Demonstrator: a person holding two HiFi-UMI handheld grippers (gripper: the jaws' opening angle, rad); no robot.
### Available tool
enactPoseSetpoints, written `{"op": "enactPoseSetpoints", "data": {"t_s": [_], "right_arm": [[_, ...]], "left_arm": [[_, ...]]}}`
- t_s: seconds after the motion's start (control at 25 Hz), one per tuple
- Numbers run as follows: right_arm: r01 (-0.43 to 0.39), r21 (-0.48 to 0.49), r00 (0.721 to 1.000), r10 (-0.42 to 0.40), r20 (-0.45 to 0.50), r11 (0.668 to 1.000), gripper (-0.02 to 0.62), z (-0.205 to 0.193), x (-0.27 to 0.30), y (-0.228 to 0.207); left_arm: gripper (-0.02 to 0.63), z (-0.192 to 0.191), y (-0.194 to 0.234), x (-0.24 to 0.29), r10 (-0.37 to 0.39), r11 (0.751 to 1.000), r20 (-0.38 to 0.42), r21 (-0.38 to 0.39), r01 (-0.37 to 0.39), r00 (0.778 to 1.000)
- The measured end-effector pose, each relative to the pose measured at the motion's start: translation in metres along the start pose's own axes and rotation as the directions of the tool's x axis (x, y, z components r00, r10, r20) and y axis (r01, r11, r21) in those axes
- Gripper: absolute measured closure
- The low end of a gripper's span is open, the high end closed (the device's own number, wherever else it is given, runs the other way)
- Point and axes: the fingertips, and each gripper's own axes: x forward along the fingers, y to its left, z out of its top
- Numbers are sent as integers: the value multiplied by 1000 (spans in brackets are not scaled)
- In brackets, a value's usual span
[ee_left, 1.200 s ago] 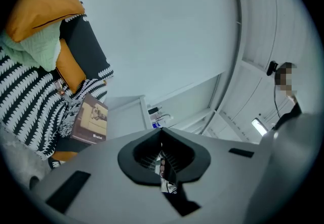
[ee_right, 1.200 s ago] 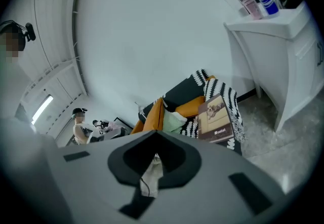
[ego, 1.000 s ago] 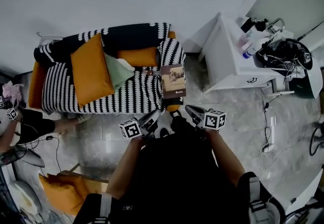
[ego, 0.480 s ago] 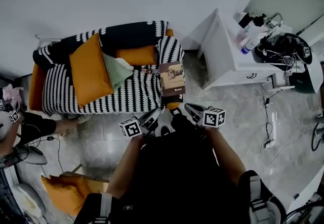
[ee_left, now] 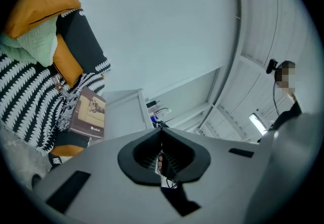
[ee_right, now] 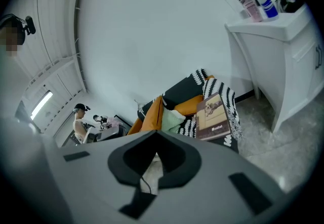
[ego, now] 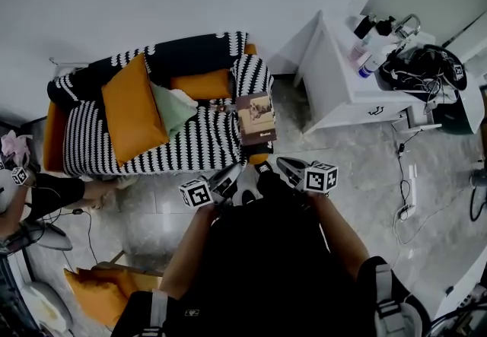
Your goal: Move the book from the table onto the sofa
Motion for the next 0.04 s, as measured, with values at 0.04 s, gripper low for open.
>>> {"op": "enactPoseSetpoints", "data": {"t_s": [0.04], "right_arm": [[1,0,1000,-1,-1,1000,589,0,0,0]], "left_arm": [[595,0,0,0,2,1000,-2,2,-2,1000]]}}
